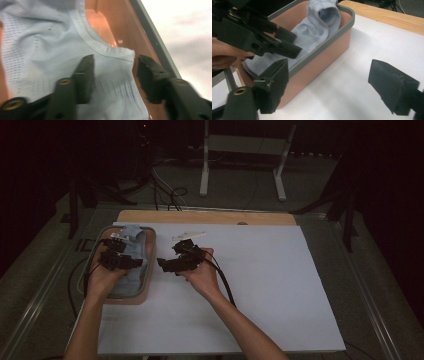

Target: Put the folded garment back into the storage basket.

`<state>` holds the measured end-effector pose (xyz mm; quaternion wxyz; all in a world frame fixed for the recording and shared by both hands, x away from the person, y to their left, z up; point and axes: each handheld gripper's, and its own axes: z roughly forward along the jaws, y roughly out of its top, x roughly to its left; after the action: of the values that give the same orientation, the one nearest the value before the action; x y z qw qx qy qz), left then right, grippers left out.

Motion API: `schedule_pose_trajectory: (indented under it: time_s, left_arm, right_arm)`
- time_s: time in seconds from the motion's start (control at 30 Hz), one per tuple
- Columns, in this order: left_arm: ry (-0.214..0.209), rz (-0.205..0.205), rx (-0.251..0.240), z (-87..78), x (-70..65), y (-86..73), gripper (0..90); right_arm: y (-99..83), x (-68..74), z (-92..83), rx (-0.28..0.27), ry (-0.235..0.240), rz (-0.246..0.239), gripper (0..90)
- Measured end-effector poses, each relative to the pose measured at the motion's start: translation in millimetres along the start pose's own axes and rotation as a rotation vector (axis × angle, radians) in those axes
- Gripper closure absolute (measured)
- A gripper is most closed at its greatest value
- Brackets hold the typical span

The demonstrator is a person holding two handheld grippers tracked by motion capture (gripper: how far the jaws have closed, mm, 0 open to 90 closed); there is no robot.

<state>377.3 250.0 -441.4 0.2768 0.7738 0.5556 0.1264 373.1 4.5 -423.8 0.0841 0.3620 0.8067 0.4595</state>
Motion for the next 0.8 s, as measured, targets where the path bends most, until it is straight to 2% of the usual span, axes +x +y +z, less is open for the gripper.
schedule_pose_trajectory:
  time_s: [0.2,0.4,0.53,0.63,0.8]
  left_arm:
    - [0.018,0.0,-0.083,-12.0,-7.1,-1.8,19.0]
    - [0.009,-0.02,-0.161,-25.0,-13.9,-4.1,5.4]
    - [0.018,-0.008,-0.191,-32.2,-18.7,-8.6,0.5]
    - [0.027,-0.007,-0.23,-37.9,-21.7,-12.7,0.3]
    - [0.043,0.02,-0.269,-45.4,-28.8,-21.3,0.3]
  right_arm:
    - [-2.1,-3.6,-5.9,-0.015,0.008,-0.005,14.1]
    - [-3.7,-3.3,-12.3,-0.026,0.027,-0.015,9.5]
    - [-5.9,-2.2,-17.7,-0.02,0.026,-0.054,8.8]
    - [-7.4,-3.8,-22.4,-0.026,0.022,-0.063,8.5]
    - [-10.4,-8.2,-31.3,-0.044,0.01,-0.064,8.3]
